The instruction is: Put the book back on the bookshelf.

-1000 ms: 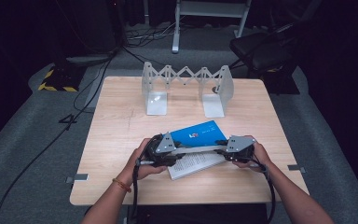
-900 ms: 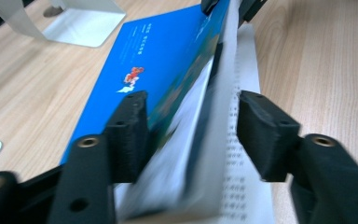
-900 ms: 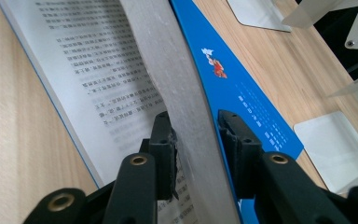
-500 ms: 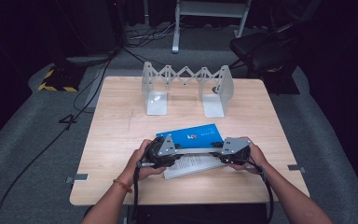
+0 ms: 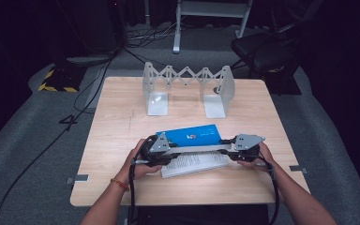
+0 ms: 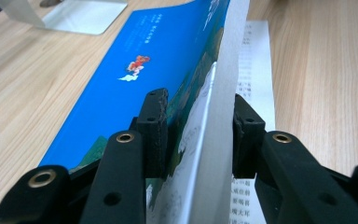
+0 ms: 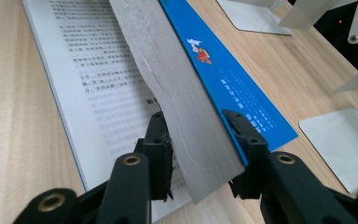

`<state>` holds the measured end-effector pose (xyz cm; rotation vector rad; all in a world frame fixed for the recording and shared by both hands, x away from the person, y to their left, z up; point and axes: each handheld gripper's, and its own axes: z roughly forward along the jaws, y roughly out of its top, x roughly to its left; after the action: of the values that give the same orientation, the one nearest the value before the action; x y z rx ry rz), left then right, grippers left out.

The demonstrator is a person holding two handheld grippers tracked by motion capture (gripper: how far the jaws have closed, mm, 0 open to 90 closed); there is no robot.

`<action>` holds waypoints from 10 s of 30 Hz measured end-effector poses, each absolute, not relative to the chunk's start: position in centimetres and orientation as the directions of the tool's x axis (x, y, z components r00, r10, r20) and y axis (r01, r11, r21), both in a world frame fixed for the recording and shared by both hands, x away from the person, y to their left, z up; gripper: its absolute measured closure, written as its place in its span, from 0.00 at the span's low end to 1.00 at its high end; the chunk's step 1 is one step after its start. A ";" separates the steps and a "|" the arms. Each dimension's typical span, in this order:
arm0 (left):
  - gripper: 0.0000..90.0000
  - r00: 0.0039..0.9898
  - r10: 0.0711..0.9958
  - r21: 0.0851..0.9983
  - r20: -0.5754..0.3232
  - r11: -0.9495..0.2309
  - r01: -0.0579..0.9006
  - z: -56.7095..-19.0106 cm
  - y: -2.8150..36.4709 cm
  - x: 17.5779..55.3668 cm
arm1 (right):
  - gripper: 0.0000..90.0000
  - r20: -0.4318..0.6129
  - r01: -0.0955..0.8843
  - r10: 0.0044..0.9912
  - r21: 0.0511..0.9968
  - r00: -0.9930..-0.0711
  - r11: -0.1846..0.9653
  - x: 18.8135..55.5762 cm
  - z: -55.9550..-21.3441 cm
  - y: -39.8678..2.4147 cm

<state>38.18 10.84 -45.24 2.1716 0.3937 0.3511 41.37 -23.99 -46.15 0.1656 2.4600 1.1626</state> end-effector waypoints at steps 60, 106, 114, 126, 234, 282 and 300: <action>0.31 0.876 0.419 0.732 0.240 -0.670 0.120 -42.2 4.9 36.2 | 0.82 -0.314 -0.088 0.257 0.771 -0.914 0.631 37.8 -43.7 -23.4; 0.76 0.914 0.376 0.793 0.155 -0.599 0.112 -43.7 4.8 38.9 | 0.66 -0.265 -0.048 0.285 0.804 -0.921 0.592 37.6 -38.9 -21.5; 0.76 0.909 0.402 0.833 0.108 -0.535 0.138 -43.7 6.0 39.0 | 0.46 -0.200 0.103 0.503 0.853 -0.841 0.511 40.7 -41.3 -28.9; 0.76 0.908 0.409 0.849 0.090 -0.509 0.145 -43.9 6.5 39.0 | 0.43 -0.066 0.311 0.568 0.782 -0.820 0.540 44.1 -48.4 -28.6; 0.37 0.955 0.294 0.911 -0.020 -0.388 0.139 -41.9 8.7 36.7 | 0.56 -0.199 -0.037 0.466 0.942 -0.862 0.334 39.1 -38.4 -20.2; 0.66 0.927 0.371 0.929 -0.048 -0.324 0.178 -43.7 7.1 35.2 | 0.36 -0.043 0.186 0.553 0.917 -0.832 0.352 42.4 -41.8 -27.2; 0.66 0.957 0.288 0.912 -0.033 -0.383 0.147 -43.5 9.5 36.8 | 0.34 -0.041 0.113 0.373 0.918 -0.927 0.381 42.7 -41.8 -25.1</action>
<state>36.77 9.47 -43.45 1.9710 0.3120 0.1558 42.67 -25.10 -41.82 0.4313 2.4007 1.5667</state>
